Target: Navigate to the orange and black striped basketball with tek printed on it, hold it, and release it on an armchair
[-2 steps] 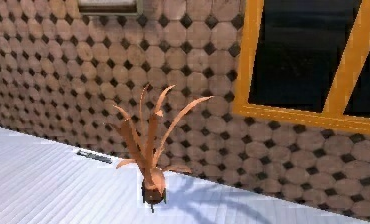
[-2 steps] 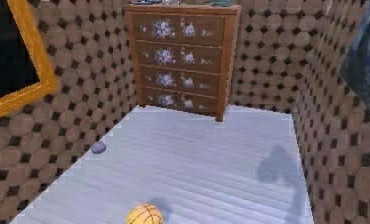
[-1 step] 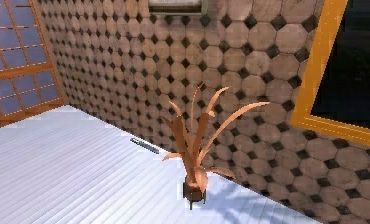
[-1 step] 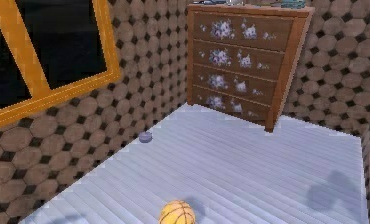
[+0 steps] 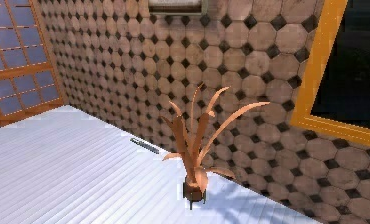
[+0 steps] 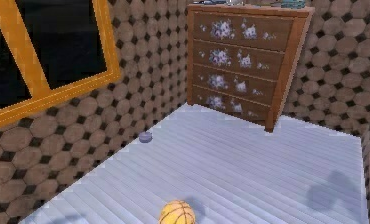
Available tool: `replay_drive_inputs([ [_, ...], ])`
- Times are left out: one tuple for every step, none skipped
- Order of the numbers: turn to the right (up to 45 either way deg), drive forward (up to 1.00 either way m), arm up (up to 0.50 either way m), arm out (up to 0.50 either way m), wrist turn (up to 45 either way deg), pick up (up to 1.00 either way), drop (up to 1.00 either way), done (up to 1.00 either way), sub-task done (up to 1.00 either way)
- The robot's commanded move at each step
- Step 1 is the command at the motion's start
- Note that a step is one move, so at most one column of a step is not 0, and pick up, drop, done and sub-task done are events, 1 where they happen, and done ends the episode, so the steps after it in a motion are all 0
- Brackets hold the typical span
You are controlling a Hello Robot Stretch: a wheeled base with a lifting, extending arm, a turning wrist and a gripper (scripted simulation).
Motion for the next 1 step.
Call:
replay_drive_inputs([
  [0.0,0.0,0.0,0.34,0.0,0.0,0.0,0.0,0.0],
])
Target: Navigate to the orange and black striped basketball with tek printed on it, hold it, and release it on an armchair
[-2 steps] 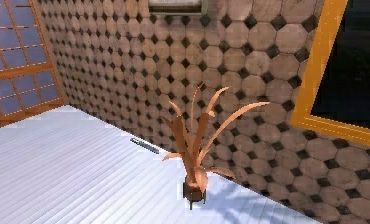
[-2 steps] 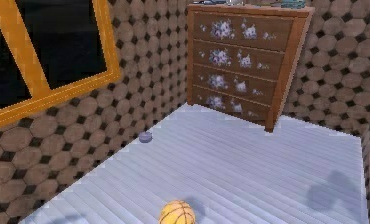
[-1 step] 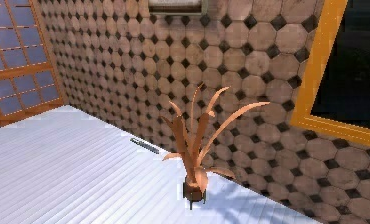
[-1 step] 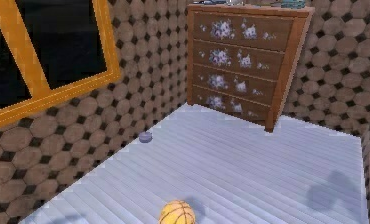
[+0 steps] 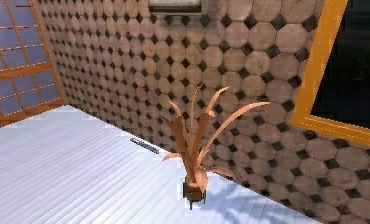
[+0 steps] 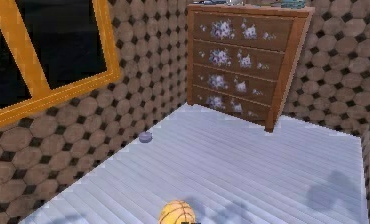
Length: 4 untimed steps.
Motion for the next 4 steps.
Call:
replay_drive_inputs([
  [0.0,0.0,0.0,0.0,45.0,0.0,0.0,0.0,0.0],
  [0.0,0.0,0.0,0.0,45.0,0.0,0.0,0.0,0.0],
  [0.0,0.0,0.0,0.0,45.0,0.0,0.0,0.0,0.0],
  [0.0,0.0,0.0,0.0,45.0,0.0,0.0,0.0,0.0],
])
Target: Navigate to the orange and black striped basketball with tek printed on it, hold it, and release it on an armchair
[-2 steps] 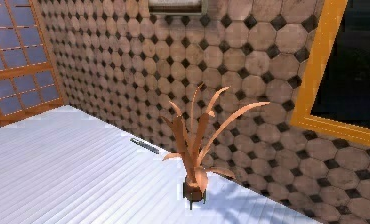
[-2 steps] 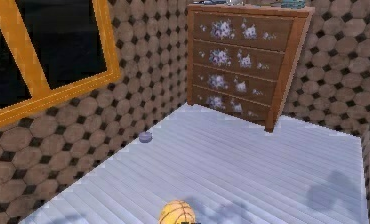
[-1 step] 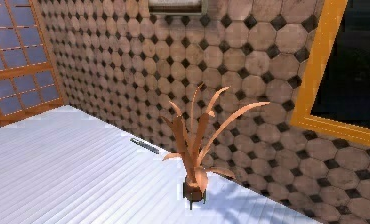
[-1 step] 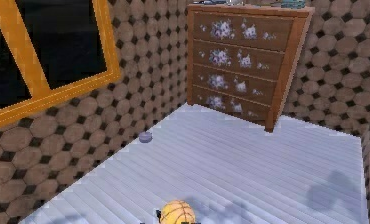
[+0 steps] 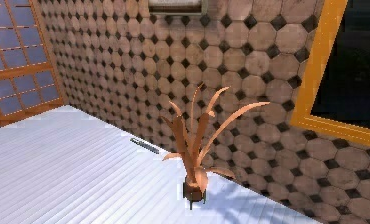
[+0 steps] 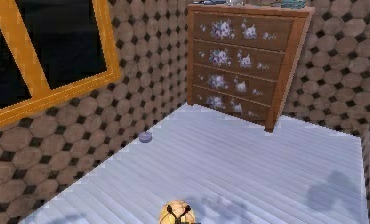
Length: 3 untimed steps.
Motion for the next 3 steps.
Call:
replay_drive_inputs([
  [0.0,0.0,0.0,0.0,3.0,0.0,0.0,0.0,0.0],
  [0.0,0.0,-0.3,0.0,0.0,0.0,0.0,0.0,0.0],
  [0.0,0.0,0.0,0.0,0.0,1.0,0.0,0.0,0.0],
])
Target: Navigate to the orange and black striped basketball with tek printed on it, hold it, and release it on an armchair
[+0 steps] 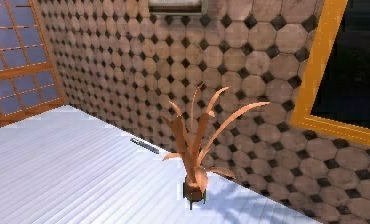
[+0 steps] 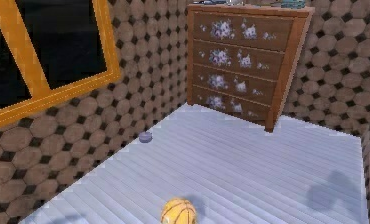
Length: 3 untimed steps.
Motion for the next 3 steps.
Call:
replay_drive_inputs([
  [0.0,0.0,0.1,0.0,0.0,0.0,0.0,0.0,0.0],
  [0.0,0.0,0.5,0.0,0.0,0.0,0.0,0.0,0.0],
  [0.0,0.0,0.4,0.0,0.0,0.0,0.0,0.0,0.0],
])
